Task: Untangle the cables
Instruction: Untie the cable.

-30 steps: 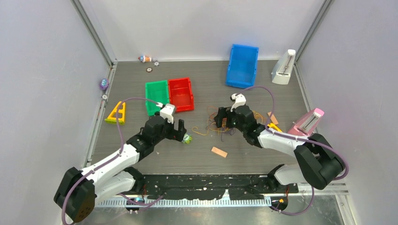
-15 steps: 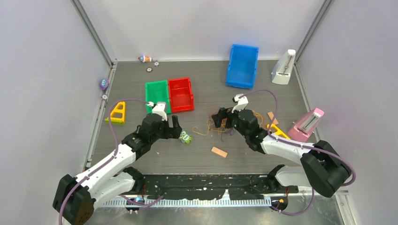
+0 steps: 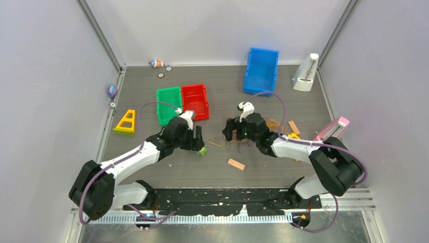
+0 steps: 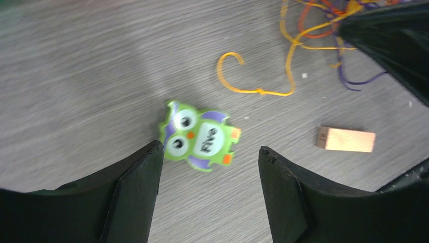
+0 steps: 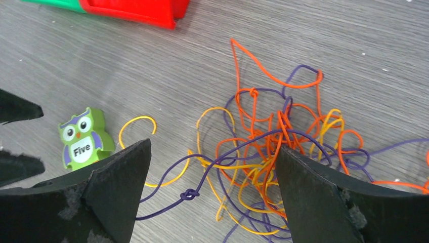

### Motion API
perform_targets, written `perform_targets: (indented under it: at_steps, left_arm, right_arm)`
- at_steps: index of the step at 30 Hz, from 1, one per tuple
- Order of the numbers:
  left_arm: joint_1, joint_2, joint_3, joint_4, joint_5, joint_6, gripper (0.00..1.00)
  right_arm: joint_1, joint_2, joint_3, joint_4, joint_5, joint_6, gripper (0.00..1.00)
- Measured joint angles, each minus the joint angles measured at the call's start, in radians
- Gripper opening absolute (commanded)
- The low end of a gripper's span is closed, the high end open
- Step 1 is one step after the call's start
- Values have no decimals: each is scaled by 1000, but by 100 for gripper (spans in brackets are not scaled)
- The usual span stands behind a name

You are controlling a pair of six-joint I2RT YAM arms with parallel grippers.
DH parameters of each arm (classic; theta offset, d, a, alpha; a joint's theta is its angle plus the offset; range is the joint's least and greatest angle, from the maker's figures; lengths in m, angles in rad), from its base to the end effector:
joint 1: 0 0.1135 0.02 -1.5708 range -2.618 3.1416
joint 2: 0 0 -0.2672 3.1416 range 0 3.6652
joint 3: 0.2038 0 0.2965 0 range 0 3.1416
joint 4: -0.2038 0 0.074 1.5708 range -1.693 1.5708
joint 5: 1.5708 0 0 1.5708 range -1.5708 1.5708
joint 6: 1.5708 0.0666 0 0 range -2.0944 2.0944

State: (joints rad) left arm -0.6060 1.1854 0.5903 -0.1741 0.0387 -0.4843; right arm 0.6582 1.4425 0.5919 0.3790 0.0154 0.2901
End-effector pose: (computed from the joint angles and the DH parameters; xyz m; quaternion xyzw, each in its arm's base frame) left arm 0.2407 -0.1699 0.1503 0.0635 0.9184 -0.2175 0.3243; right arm 0.2757 0.2119 0.1359 -0.1521 0.8390 0.2326 0.4677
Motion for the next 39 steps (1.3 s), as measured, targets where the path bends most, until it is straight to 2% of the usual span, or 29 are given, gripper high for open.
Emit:
perform_targets:
  at_steps: [7,14,21,25,27,29,30,32,39]
  left_arm:
    - [-114,155,179,12,17,56,68]
    - [-167,321,295,11,19,95,67]
    - [-198,467,396,-8,19,148,65]
    - [-200,518,447,-23,19,156,63]
    - [-200,535,463,-26,18,156,62]
    - [-200,549,475,-26,18,156,61]
    - [-200,555,480,-25,15,156,60]
    - [-200,563,484,-23,14,156,59]
    - [-200,582,501,7,4,185,51]
  right_arm:
    - [0,-23,3,-48,109,3,97]
    - [-22,-106,-20,-68,220,37,98]
    - [-106,-104,-35,-74,205,91,96]
    - [-144,-37,-19,-96,163,117,89]
    - [-153,-4,-9,-116,141,126,82]
    - [-154,20,2,-130,119,132,70]
    - [-154,31,8,-133,108,133,60]
    - [-154,51,23,-137,87,136,50]
    - [-157,70,50,-145,45,150,19]
